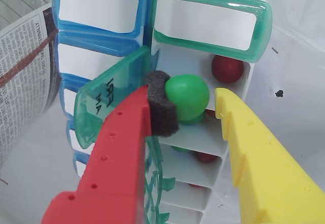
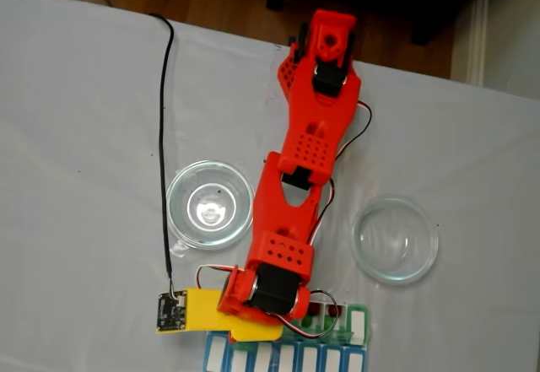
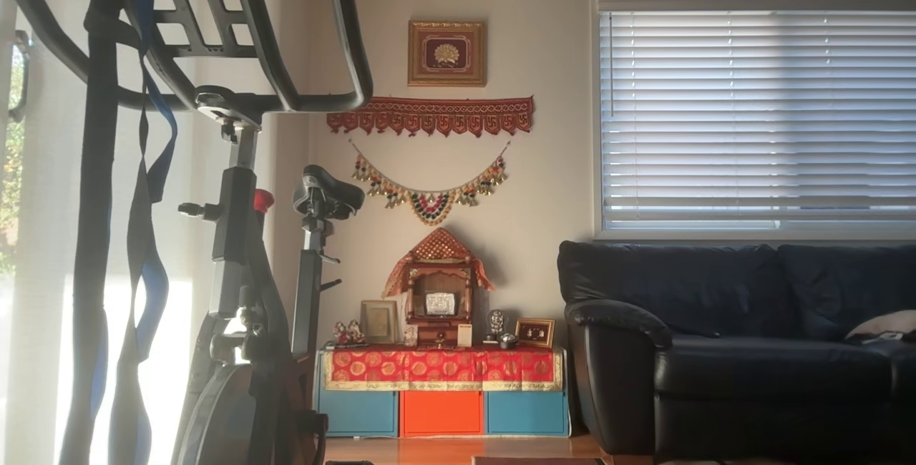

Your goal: Sort medicines into box.

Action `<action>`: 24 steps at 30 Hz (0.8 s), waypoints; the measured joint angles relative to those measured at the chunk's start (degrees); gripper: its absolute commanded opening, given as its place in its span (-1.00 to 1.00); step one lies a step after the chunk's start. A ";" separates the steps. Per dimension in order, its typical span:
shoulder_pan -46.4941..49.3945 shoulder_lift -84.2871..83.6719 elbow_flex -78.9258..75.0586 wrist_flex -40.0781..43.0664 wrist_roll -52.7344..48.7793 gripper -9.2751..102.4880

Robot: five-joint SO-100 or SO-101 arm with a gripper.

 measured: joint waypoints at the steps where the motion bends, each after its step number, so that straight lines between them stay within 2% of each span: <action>1: 0.00 -0.09 0.09 0.00 0.00 -0.47; 14: 0.09 -0.09 0.09 0.00 -1.85 -0.42; 21: 0.62 3.43 9.93 0.00 -6.77 -0.77; 24: 0.88 11.16 21.01 0.00 -9.58 -0.82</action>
